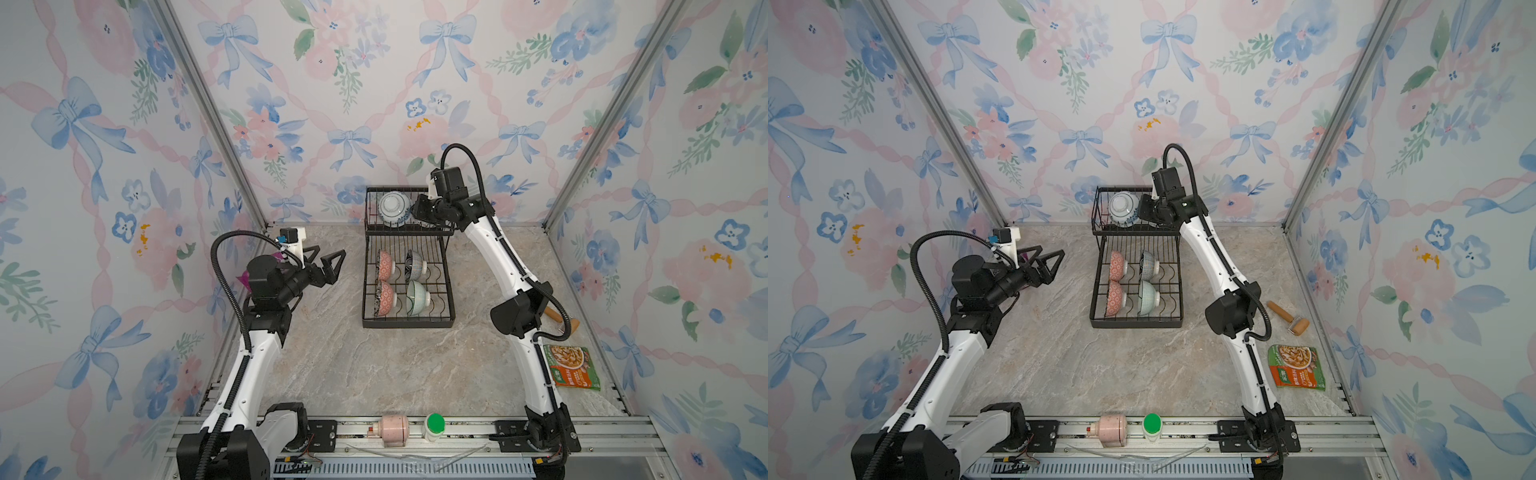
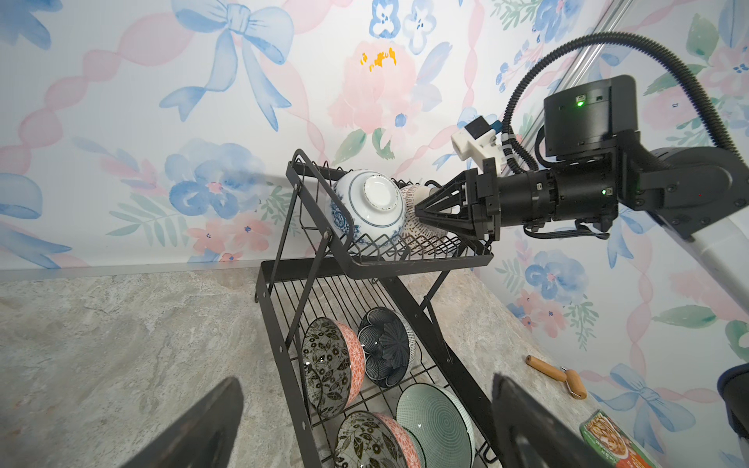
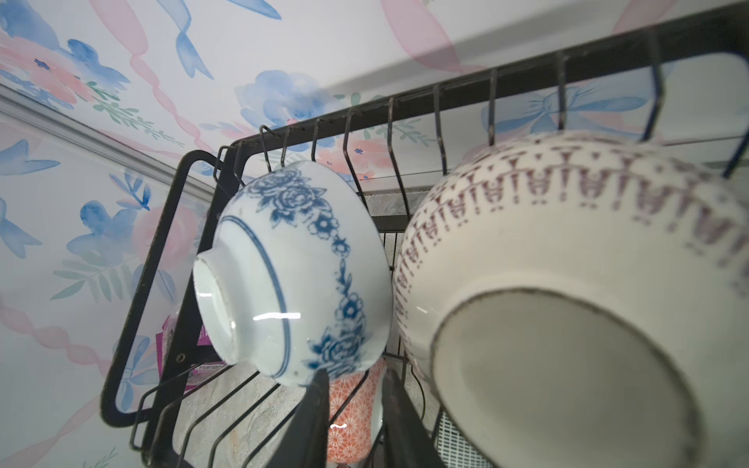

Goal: Load bowls into a dish rack
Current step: Place the bowl in the dish rack, then reset both arms

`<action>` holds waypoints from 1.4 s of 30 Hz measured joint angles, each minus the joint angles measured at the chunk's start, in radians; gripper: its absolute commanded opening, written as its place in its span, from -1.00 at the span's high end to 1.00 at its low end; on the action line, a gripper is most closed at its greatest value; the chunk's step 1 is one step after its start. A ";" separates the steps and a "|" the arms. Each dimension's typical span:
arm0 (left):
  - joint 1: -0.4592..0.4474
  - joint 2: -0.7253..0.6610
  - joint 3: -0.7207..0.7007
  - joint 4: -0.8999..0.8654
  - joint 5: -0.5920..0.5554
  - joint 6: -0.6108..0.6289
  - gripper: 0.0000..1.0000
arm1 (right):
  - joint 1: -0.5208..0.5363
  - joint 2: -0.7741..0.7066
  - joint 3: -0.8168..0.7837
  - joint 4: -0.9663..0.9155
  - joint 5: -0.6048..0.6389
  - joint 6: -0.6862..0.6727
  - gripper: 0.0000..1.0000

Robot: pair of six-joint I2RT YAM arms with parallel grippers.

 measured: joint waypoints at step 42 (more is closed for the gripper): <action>0.006 0.000 0.000 -0.011 -0.031 0.021 -0.95 | 0.095 -0.383 -0.369 0.225 0.027 -0.171 0.11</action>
